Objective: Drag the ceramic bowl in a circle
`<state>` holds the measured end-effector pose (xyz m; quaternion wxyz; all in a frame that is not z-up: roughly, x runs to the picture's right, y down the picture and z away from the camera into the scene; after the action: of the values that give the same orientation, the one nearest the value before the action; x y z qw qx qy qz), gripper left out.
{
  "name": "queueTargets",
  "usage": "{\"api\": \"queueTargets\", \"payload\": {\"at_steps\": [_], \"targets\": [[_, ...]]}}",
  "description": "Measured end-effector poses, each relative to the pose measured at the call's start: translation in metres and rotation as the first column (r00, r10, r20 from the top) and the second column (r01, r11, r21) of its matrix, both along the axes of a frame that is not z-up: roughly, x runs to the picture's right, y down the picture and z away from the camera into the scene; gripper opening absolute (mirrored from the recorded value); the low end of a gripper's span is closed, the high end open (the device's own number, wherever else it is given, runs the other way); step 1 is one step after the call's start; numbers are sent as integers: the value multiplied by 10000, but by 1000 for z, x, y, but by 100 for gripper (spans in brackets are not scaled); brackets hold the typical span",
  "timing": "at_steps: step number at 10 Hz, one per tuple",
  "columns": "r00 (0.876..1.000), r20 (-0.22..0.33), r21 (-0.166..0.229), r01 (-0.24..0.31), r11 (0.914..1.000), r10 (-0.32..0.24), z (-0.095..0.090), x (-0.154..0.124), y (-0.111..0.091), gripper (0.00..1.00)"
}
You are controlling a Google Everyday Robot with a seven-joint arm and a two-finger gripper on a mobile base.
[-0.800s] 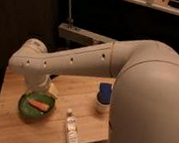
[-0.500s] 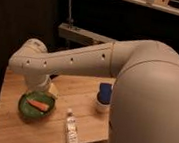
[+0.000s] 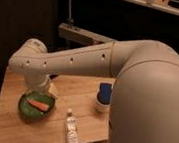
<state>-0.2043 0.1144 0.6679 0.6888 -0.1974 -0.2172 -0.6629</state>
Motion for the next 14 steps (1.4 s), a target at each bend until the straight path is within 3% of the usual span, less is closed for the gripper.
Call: {"api": "queueTargets", "payload": {"at_steps": [11,14], "targets": [[10000,7,18,30,10000,-30,0,0,0,80],[9961,877,307,-27,9995,0,12,18,0,80]]}}
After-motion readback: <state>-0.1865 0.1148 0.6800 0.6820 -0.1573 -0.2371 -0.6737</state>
